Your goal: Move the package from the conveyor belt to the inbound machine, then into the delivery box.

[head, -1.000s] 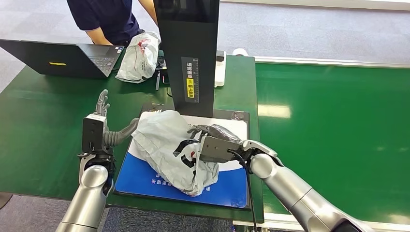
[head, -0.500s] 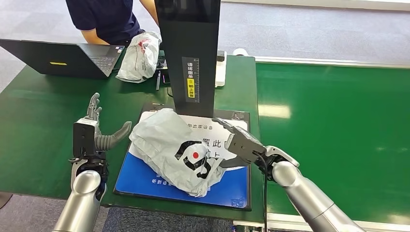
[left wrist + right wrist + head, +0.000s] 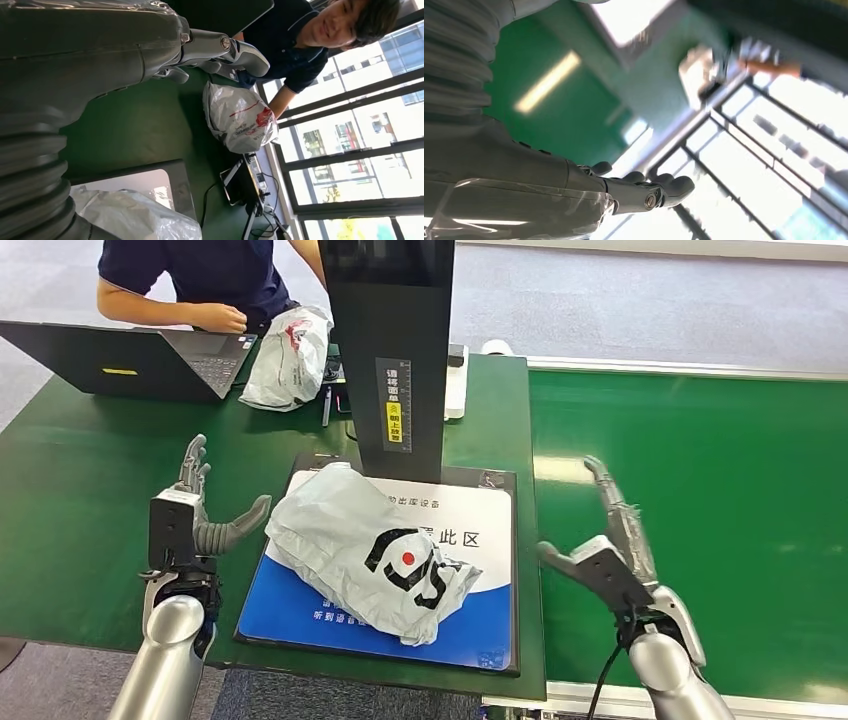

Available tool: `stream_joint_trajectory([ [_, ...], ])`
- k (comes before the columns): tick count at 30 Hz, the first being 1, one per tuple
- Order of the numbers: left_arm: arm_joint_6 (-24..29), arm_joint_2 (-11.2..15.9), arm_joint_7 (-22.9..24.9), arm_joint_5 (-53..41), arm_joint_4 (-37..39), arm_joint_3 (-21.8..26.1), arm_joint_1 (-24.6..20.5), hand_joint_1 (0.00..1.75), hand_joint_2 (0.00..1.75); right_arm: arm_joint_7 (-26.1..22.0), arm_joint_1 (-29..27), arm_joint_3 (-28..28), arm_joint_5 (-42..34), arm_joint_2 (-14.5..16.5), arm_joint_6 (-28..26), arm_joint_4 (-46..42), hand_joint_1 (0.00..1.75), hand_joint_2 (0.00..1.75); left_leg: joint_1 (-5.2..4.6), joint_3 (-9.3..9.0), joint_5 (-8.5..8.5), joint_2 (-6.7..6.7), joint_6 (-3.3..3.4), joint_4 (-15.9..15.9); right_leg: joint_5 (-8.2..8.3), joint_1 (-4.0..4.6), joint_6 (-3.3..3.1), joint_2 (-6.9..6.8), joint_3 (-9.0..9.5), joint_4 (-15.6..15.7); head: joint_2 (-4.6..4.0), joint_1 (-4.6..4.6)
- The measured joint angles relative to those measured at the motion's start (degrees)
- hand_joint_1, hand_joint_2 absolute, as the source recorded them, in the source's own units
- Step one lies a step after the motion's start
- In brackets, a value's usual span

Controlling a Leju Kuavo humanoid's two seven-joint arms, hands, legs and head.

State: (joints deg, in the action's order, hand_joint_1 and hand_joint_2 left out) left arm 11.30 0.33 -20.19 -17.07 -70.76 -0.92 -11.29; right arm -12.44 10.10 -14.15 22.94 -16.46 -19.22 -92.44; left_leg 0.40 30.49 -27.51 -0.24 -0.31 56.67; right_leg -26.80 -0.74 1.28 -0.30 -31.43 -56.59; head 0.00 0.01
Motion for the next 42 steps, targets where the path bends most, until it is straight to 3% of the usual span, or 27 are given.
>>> stream_joint_trajectory([
  [3, -0.5, -0.2, -1.1, -0.4, 0.1, -0.1, -0.4, 0.0, 1.75, -1.8, -3.0, 5.1, 2.2, 1.0, -8.2, -2.8, 0.0, 1.75, 0.0, -0.01, 0.0, 0.01, 0.0, 0.0, 0.0, -0.01, 0.0, 0.01, 0.0, 0.0, 0.0, 0.0],
  [5, -0.8, -0.3, -1.9, -1.0, 0.3, -0.5, -0.8, 0.0, 1.75, -2.9, -4.4, 7.8, 0.7, 1.3, -10.2, -4.0, 0.0, 1.75, 0.0, -0.02, 0.01, 0.01, 0.01, 0.0, 0.02, -0.01, 0.02, 0.01, 0.0, 0.0, 0.0, 0.0],
  [14, -3.1, 0.0, -4.3, -5.1, 0.7, -2.7, -2.7, 0.0, 1.75, -5.8, -7.3, 14.3, -6.5, 1.6, -9.4, -6.4, 0.0, 1.75, 0.0, -0.02, 0.02, 0.03, 0.02, 0.0, 0.05, -0.02, 0.06, 0.03, 0.01, 0.0, 0.0, -0.01],
  [18, -3.7, 0.5, -3.5, -8.9, 0.4, -3.5, -2.4, 0.0, 1.75, -6.6, -8.3, 15.1, -9.9, 1.6, -4.7, -7.0, 0.0, 1.75, 0.0, -0.01, 0.01, 0.04, 0.01, 0.0, 0.05, -0.01, 0.06, 0.04, 0.0, 0.0, 0.0, 0.01],
  [24, -6.0, 2.4, -1.9, -16.0, -1.3, -4.5, -1.2, 0.0, 1.75, -8.6, -8.1, 13.7, -16.0, 1.5, 15.2, -7.1, 0.0, 1.75, 0.0, -0.01, 0.02, 0.05, 0.01, 0.0, 0.05, 0.01, 0.06, 0.05, 0.0, 0.0, 0.0, -0.01],
  [27, -7.3, 3.5, -0.9, -20.1, -2.1, -5.0, -0.7, 0.0, 1.75, -9.6, -7.7, 11.9, -16.4, 1.6, 22.0, -7.1, 0.0, 1.75, 0.01, -0.01, 0.04, 0.05, 0.02, 0.0, 0.05, 0.01, 0.06, 0.04, 0.01, 0.0, 0.0, 0.0],
  [32, -9.0, 4.9, 0.4, -23.6, -4.7, -5.6, 1.0, 0.0, 1.75, -10.4, -7.3, 10.1, -17.1, 1.7, 26.1, -6.8, 0.0, 1.75, 0.01, 0.01, 0.04, 0.05, 0.02, 0.0, 0.05, -0.01, 0.06, 0.05, 0.01, 0.0, 0.0, -0.01],
  [42, -17.2, 7.3, -0.5, -24.0, -11.4, -6.2, 4.9, 0.0, 1.75, -10.1, -6.8, 9.1, -16.0, 2.3, 26.4, -5.4, 0.0, 1.75, 0.01, 0.01, 0.03, 0.05, 0.03, 0.0, 0.05, -0.01, 0.06, 0.04, 0.0, 0.0, 0.0, 0.0],
])
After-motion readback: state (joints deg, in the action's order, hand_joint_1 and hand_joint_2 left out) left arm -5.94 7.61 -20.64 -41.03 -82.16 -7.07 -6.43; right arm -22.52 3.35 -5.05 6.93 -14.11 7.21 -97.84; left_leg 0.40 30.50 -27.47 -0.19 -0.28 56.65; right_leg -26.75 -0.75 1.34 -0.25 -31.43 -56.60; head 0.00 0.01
